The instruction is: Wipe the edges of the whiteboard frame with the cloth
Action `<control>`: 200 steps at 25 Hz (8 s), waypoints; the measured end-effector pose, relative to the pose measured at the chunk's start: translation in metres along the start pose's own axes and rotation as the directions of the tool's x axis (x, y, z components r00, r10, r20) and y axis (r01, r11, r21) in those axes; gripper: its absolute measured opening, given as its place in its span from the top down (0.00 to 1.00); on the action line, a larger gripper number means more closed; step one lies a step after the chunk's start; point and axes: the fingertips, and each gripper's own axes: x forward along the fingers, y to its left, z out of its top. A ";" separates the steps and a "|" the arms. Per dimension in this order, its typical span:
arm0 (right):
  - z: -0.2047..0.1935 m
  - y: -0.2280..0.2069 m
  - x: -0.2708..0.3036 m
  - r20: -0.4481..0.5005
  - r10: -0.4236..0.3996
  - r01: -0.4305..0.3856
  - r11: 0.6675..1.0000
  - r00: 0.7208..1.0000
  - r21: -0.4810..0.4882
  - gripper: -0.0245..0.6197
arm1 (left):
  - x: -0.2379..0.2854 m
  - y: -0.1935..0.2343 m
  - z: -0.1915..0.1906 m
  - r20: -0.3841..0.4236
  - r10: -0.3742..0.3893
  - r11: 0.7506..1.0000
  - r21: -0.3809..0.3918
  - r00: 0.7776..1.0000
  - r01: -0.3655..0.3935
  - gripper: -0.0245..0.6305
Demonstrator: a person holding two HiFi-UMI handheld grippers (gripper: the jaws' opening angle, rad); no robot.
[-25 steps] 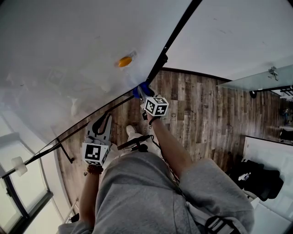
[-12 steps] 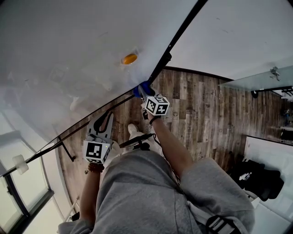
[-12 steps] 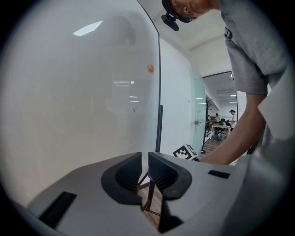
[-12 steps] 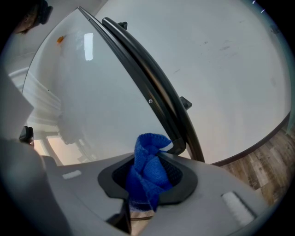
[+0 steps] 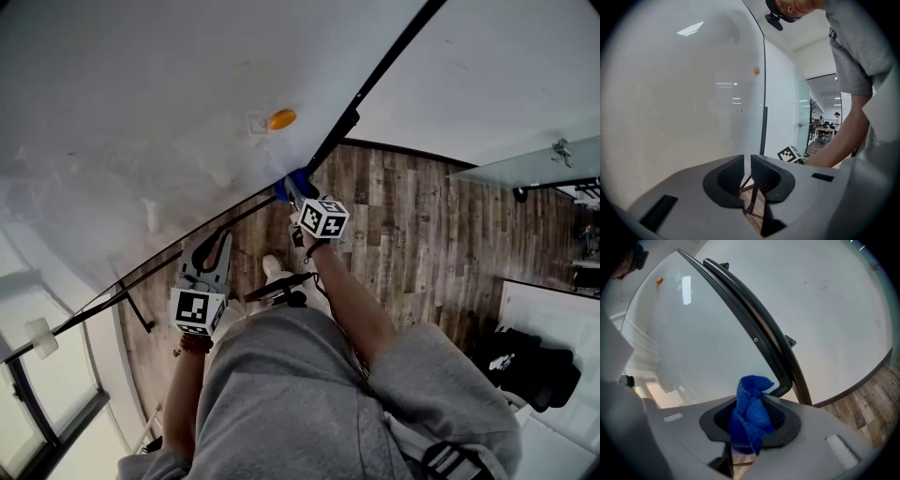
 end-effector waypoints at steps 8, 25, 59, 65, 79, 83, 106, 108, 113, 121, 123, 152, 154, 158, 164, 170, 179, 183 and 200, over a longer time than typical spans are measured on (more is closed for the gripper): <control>0.000 0.002 0.001 0.016 -0.017 0.017 1.000 1.000 0.025 0.80 | -0.004 0.009 0.004 0.037 -0.003 1.000 -0.006 0.999 0.003 0.89; -0.004 0.008 0.000 0.073 -0.134 0.123 0.984 0.988 0.129 0.81 | -0.042 0.043 0.001 0.031 -0.002 1.000 0.017 1.000 0.001 0.89; -0.027 0.033 0.002 0.144 -0.177 0.149 0.971 0.974 0.184 0.82 | -0.081 0.072 0.015 0.073 -0.030 0.999 0.041 0.997 0.027 0.88; -0.030 0.038 0.003 0.147 -0.182 0.155 0.972 0.972 0.179 0.82 | -0.085 0.074 0.009 0.051 -0.046 0.998 0.045 0.998 0.044 0.88; -0.039 0.048 0.004 0.157 -0.189 0.156 0.967 0.969 0.202 0.82 | -0.089 0.077 0.012 0.022 -0.095 0.994 0.052 0.995 0.093 0.88; -0.042 0.051 0.004 0.158 -0.192 0.156 0.964 0.969 0.218 0.82 | -0.089 0.075 0.011 0.019 -0.121 0.991 0.059 0.993 0.119 0.88; -0.064 0.078 0.009 0.164 -0.206 0.162 0.955 0.965 0.248 0.82 | -0.096 0.082 0.004 -0.008 -0.181 0.981 0.064 0.983 0.181 0.88; -0.066 0.080 0.010 0.165 -0.209 0.164 0.954 0.964 0.252 0.82 | -0.098 0.083 0.001 -0.017 -0.185 0.980 0.065 0.983 0.186 0.88; -0.070 0.087 0.010 0.168 -0.210 0.163 0.953 0.963 0.257 0.82 | -0.107 0.087 -0.003 -0.024 -0.187 0.980 0.063 0.982 0.188 0.88; -0.077 0.099 0.011 0.166 -0.214 0.162 0.946 0.963 0.280 0.82 | -0.125 0.096 -0.011 -0.025 -0.172 0.985 0.022 0.985 0.173 0.88; -0.079 0.101 0.011 0.163 -0.215 0.163 0.945 0.963 0.282 0.82 | -0.127 0.097 -0.010 -0.018 -0.169 0.985 0.015 0.985 0.170 0.88; -0.095 0.120 0.015 0.182 -0.174 0.112 0.946 0.968 0.305 0.82 | -0.156 0.114 -0.020 -0.015 -0.108 0.993 0.037 0.994 0.109 0.88; -0.095 0.122 0.015 0.190 -0.170 0.105 0.944 0.967 0.314 0.82 | -0.158 0.113 -0.024 -0.032 -0.113 0.993 0.039 0.993 0.114 0.88; -0.093 0.127 0.013 0.204 -0.170 0.090 0.932 0.964 0.351 0.82 | -0.163 0.114 -0.025 -0.034 -0.096 0.995 0.032 0.995 0.097 0.88; -0.100 0.131 0.012 0.216 -0.137 0.061 0.943 0.967 0.326 0.81 | -0.174 0.117 -0.031 -0.022 -0.069 0.997 0.019 0.997 0.070 0.88; -0.104 0.138 0.015 0.216 -0.069 0.008 0.963 0.974 0.270 0.80 | -0.190 0.116 -0.046 -0.051 -0.062 0.998 0.020 0.997 0.063 0.88; -0.117 0.156 0.020 0.200 0.011 -0.051 0.979 0.980 0.199 0.80 | -0.197 0.111 -0.053 -0.052 -0.045 0.999 -0.001 0.998 0.045 0.88; -0.126 0.162 0.022 0.183 0.033 -0.070 0.978 0.983 0.198 0.80 | -0.197 0.110 -0.054 -0.041 -0.042 0.999 0.005 0.998 0.043 0.88; -0.145 0.186 0.026 0.170 0.010 -0.047 0.975 0.985 0.218 0.80 | -0.210 0.128 -0.061 -0.010 0.000 1.000 -0.003 1.000 0.000 0.88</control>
